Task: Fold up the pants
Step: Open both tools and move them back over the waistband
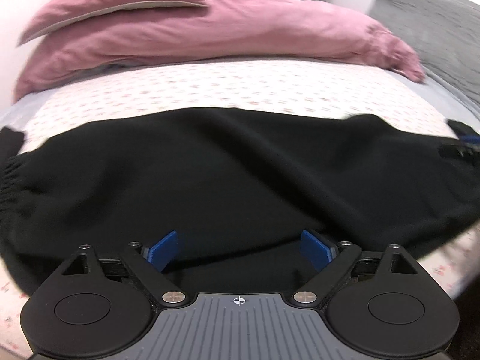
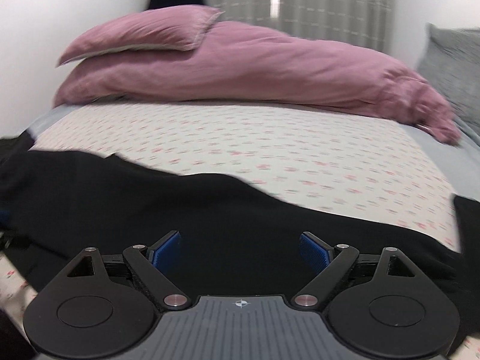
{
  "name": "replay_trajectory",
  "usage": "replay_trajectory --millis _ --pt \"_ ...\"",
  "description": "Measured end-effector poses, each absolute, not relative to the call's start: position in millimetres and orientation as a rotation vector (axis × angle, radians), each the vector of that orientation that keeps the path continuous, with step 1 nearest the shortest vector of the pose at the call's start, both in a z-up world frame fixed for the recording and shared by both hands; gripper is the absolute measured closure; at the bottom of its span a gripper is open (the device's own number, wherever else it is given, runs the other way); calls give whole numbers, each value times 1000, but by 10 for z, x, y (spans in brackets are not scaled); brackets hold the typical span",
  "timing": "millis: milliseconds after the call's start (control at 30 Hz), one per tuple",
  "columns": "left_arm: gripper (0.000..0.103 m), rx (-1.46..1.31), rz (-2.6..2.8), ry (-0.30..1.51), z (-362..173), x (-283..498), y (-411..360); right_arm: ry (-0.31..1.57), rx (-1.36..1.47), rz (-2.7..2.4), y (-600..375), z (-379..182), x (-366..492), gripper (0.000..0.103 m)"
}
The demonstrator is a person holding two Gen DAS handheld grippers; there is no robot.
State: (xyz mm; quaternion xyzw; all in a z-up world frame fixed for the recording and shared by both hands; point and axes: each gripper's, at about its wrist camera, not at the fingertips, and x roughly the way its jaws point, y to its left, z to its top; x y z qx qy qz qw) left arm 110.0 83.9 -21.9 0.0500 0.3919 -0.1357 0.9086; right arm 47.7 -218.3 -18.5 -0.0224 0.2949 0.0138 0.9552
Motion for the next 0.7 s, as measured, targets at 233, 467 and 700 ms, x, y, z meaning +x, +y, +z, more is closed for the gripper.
replay_trajectory --millis 233,467,700 --pt "10 42 -133 812 -278 1174 1244 600 -136 222 -1539 -297 606 17" --pt "10 -59 -15 762 -295 1168 1819 598 -231 388 -1087 -405 603 17" --pt "13 -149 101 672 -267 1118 2366 606 -263 466 -1008 -462 603 17"
